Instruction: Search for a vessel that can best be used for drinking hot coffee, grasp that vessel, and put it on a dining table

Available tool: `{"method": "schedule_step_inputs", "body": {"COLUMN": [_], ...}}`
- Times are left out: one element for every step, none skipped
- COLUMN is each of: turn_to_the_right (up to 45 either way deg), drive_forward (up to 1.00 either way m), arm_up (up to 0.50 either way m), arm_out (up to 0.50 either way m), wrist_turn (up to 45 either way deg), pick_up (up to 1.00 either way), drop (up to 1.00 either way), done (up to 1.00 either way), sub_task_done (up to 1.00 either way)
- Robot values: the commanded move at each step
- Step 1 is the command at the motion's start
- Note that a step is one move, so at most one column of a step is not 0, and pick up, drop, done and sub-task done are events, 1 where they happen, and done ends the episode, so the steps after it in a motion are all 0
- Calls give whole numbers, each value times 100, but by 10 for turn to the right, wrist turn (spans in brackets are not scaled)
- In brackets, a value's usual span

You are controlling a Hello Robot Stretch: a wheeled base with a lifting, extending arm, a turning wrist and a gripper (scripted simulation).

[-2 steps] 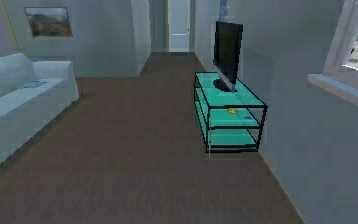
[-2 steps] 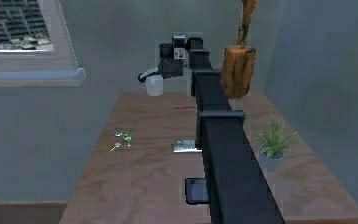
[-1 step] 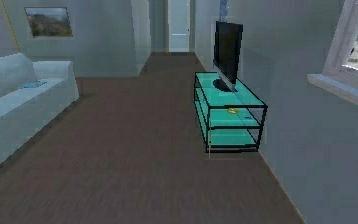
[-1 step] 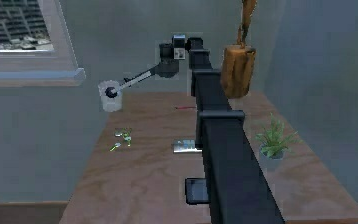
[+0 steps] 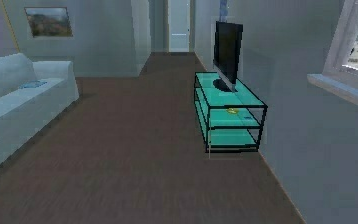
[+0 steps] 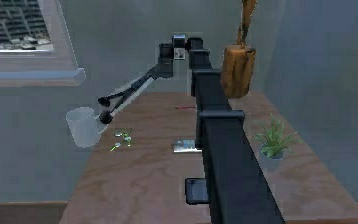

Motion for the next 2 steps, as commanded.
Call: {"method": "schedule_step_inputs", "body": {"turn_to_the_right": [0,0], "drive_forward": [0,0], "arm_up": [0,0], "arm_out": [0,-48], "wrist_turn": [-180,0], "pick_up": [0,0], "drop": [0,0], "done": [0,0], "sub_task_done": [0,0]}}
